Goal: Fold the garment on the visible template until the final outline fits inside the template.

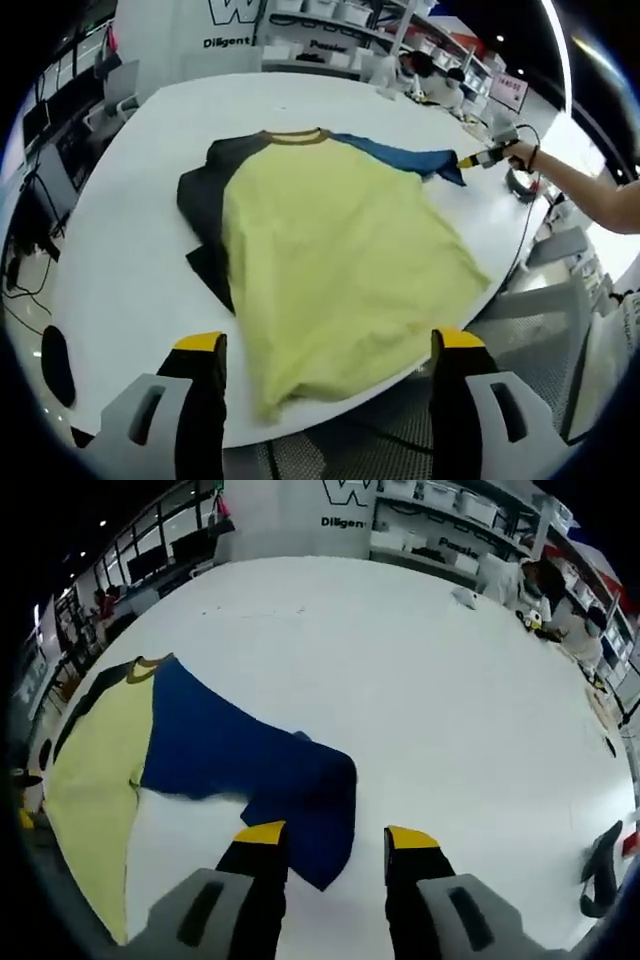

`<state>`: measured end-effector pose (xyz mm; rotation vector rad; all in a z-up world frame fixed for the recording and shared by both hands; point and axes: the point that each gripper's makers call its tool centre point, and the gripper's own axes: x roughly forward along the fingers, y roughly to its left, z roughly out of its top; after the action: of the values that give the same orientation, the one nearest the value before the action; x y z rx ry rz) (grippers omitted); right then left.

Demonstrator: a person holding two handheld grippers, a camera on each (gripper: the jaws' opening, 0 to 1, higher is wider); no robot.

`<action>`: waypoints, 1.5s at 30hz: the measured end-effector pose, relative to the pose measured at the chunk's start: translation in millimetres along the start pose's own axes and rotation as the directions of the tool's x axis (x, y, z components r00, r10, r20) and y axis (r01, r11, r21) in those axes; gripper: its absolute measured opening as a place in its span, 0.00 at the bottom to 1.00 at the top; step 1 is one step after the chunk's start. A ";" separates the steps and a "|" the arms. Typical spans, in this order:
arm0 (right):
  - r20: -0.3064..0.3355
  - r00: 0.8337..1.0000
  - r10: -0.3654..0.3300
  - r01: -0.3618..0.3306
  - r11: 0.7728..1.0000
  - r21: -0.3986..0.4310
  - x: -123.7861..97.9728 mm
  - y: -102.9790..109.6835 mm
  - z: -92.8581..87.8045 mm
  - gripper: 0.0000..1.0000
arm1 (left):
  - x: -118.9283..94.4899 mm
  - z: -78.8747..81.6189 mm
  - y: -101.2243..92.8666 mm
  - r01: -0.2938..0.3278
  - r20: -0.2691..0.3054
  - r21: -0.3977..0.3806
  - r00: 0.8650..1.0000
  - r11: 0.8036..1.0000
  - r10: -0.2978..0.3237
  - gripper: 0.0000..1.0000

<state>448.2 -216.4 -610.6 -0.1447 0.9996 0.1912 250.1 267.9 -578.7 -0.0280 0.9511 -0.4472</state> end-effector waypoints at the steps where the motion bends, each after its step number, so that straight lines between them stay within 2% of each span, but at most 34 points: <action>1: 0.003 1.000 -0.008 0.008 1.000 0.007 0.1 1.1 -3.6 0.34 | -0.3 0.6 -0.4 0.000 0.003 0.000 1.000 1.000 0.000 0.81; 11: 0.020 0.999 -0.043 0.041 0.996 0.076 8.2 0.9 -27.4 0.30 | -2.9 2.8 2.6 -0.011 0.024 -0.010 1.000 1.000 0.012 0.79; 13: 0.050 0.998 -0.049 0.044 0.995 0.088 8.1 0.9 -26.7 0.27 | -3.8 3.5 2.7 -0.011 0.027 -0.007 1.000 1.000 0.011 0.80; 21: 0.076 0.995 -0.072 0.060 0.986 0.153 10.7 -1.7 -31.4 0.24 | -7.1 13.5 5.8 -0.019 0.055 -0.006 0.998 1.000 0.020 0.78; 27: 0.124 0.989 -0.080 0.056 0.981 0.185 11.5 2.2 -29.7 0.21 | -6.6 11.0 7.0 -0.029 0.047 -0.007 0.998 1.000 0.030 0.78; 31: 0.150 0.984 -0.098 0.070 0.981 0.182 11.7 4.9 -28.2 0.17 | -7.5 12.1 8.2 -0.033 0.057 -0.015 0.998 0.999 0.034 0.77; 34: 0.171 0.980 -0.100 0.070 0.983 0.172 11.4 10.9 -26.6 0.07 | -8.0 11.7 9.0 -0.038 0.057 -0.018 0.998 0.999 0.039 0.76; 35: 0.170 0.979 -0.114 0.089 0.985 0.150 10.3 11.2 -26.6 0.00 | -8.5 12.3 8.7 -0.037 0.061 -0.018 0.997 0.999 0.038 0.76; 36: 0.151 0.979 -0.135 0.120 0.988 0.101 9.5 7.5 -29.2 0.00 | -8.8 12.8 8.3 -0.035 0.063 -0.019 0.997 0.999 0.036 0.76; 37: 0.161 0.978 -0.135 0.127 0.990 0.059 8.8 8.3 -26.6 0.00 | -9.1 13.1 8.6 -0.035 0.065 -0.021 0.997 0.999 0.036 0.75; 39: 0.147 0.982 -0.122 0.116 0.992 0.053 7.2 11.5 -27.6 0.00 | -9.6 13.7 9.0 -0.037 0.068 -0.021 0.997 0.999 0.038 0.75; 42: 0.162 0.980 -0.114 0.104 0.992 0.066 1.4 11.0 -24.4 0.00 | -10.6 14.9 10.9 -0.043 0.075 -0.025 0.996 0.999 0.045 0.74; 45: 0.153 0.980 -0.129 0.121 0.991 0.061 -4.8 7.2 -25.5 0.00 | -10.7 14.9 11.0 -0.044 0.074 -0.026 0.996 0.999 0.046 0.73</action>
<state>423.2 -215.1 -620.3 -0.1432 0.8348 0.0609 260.5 279.4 -564.0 -0.0450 0.8819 -0.3904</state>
